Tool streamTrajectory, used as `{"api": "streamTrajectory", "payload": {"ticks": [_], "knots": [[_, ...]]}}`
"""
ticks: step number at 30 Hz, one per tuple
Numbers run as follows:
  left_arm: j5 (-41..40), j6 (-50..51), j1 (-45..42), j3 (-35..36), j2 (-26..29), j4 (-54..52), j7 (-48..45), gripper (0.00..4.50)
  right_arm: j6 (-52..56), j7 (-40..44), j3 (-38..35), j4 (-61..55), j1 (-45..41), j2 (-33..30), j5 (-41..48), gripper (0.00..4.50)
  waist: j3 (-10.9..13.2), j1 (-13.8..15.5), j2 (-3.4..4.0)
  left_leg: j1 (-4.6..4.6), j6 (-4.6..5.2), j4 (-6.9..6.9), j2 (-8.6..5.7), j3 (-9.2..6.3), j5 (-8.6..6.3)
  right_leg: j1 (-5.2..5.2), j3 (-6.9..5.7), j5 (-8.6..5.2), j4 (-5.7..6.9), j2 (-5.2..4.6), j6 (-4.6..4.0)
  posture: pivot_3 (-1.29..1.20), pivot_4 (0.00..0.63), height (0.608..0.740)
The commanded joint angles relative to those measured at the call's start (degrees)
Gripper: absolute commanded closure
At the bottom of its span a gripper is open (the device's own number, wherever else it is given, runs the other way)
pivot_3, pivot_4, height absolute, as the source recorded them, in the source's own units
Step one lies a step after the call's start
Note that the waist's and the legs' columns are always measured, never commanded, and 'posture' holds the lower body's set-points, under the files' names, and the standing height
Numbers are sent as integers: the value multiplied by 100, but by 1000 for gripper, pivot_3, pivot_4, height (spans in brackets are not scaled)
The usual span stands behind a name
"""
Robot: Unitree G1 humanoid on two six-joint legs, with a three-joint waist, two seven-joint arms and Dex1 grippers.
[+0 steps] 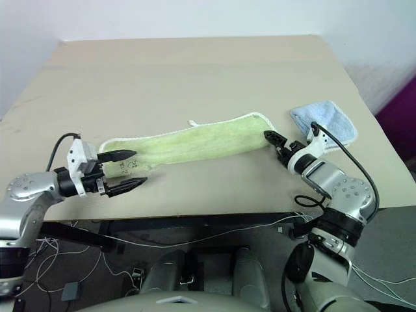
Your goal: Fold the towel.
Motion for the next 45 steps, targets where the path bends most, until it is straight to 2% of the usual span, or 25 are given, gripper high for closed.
{"api": "streamTrajectory", "payload": {"ticks": [1, 5, 8, 19, 23, 31, 36, 40, 45], "knots": [[-29, -15, -24, -15, 9, -159, -42, 10, -250, -114, -8, 415, -180, 42, -21, 23, -1, -1, -1, 0, 1, 0, 0, 1, 0, 0, 0, 0, 0, 5, 1, 0, 150, 740], [63, -115, -48, -94, -53, -120, -8, 10, -578, -208, -41, 993, -390, 29, -87, 23, -7, -9, -12, 9, 2, 3, 2, 3, 0, 10, 0, 1, 0, 16, 3, 0, 150, 740], [143, -174, 9, -167, -83, -142, 3, 0, -709, -232, -26, 1193, -462, 33, -68, 616, -12, -7, -19, 16, 2, 3, 3, 3, 0, 16, 0, 1, 0, 18, 3, 0, 150, 740], [213, -198, 61, -279, -241, -165, 83, 0, -859, -292, -14, 1274, -481, -42, 70, 4493, -25, -13, -40, 15, 2, 3, 6, 2, -1, 15, 2, 0, -2, 15, 2, 0, 150, 740], [251, -213, 63, -298, -270, -140, 95, 0, -946, -259, -131, 1331, -519, -240, 127, 4493, -25, 4, -40, 14, 2, 3, 6, 1, -2, 13, 2, -8, -3, 1, -13, 0, 150, 740], [303, -267, 30, -281, -236, -25, 114, 0, -997, 198, -126, 1398, -701, -1201, 146, 4493, -9, 38, -13, -14, 13, 3, -5, 2, -9, -7, 2, -10, -11, -12, -15, 0, 150, 740], [323, -274, 63, -272, -234, -32, 127, 0, -979, 413, 81, 1260, -745, -1391, 111, 4493, -5, 7, -7, -20, 14, 3, 2, 4, -7, -15, 2, -6, -9, -4, -8, 0, 150, 740], [351, -281, 62, -293, -251, -17, 132, 0, -1155, 768, 739, 794, -611, -1442, -301, 4493, -1, 14, 0, -23, 15, 3, 2, 6, -8, -18, 2, 0, -9, -4, 2, 0, 150, 740], [355, -281, 66, -303, -261, -18, 137, 0, -1530, 1549, 2041, -316, -309, -1688, -1061, 4493, 0, 32, 1, -43, 16, 8, 1, 6, -7, -36, 1, 0, -6, -1, 4, 0, 150, 740]]}}
